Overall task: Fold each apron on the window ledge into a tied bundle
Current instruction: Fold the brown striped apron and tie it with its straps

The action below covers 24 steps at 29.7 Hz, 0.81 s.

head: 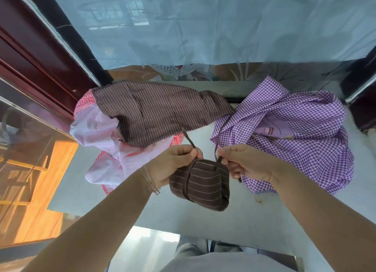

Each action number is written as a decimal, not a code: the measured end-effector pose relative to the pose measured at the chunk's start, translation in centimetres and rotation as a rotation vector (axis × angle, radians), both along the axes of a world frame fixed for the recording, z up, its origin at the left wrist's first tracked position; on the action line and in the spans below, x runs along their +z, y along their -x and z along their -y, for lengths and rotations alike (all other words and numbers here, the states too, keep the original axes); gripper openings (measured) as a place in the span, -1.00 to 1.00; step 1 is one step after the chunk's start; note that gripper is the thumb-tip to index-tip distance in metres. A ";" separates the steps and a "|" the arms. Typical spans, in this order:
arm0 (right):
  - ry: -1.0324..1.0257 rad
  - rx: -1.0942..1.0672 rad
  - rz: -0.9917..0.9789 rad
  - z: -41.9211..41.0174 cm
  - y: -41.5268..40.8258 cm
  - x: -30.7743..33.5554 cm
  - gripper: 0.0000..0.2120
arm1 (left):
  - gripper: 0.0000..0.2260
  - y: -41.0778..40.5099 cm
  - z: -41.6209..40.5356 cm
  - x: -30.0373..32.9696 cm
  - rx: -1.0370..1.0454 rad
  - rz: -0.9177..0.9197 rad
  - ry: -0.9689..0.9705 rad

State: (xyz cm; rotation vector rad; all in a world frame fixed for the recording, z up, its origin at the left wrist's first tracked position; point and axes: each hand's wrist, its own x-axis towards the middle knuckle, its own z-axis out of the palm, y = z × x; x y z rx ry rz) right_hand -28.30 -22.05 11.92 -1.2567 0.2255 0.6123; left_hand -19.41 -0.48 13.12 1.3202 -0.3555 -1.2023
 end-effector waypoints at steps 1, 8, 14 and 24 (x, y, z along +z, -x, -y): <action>0.027 -0.012 0.010 -0.2 -0.1 0.4 -0.69 | -0.87 0.0 0.0 0.2 0.033 0.035 -0.039; 0.121 -0.251 -0.016 0.1 -1.8 0.4 -0.61 | -0.79 -1.1 0.1 3.1 0.123 0.496 -0.242; 0.687 0.229 0.028 1.2 0.3 -2.4 -0.68 | -0.78 -5.5 -1.9 2.7 0.701 0.904 -0.493; -0.660 -0.967 -0.028 5.0 -3.3 -0.3 -0.62 | -0.73 -5.3 -3.5 3.0 0.292 0.549 -0.207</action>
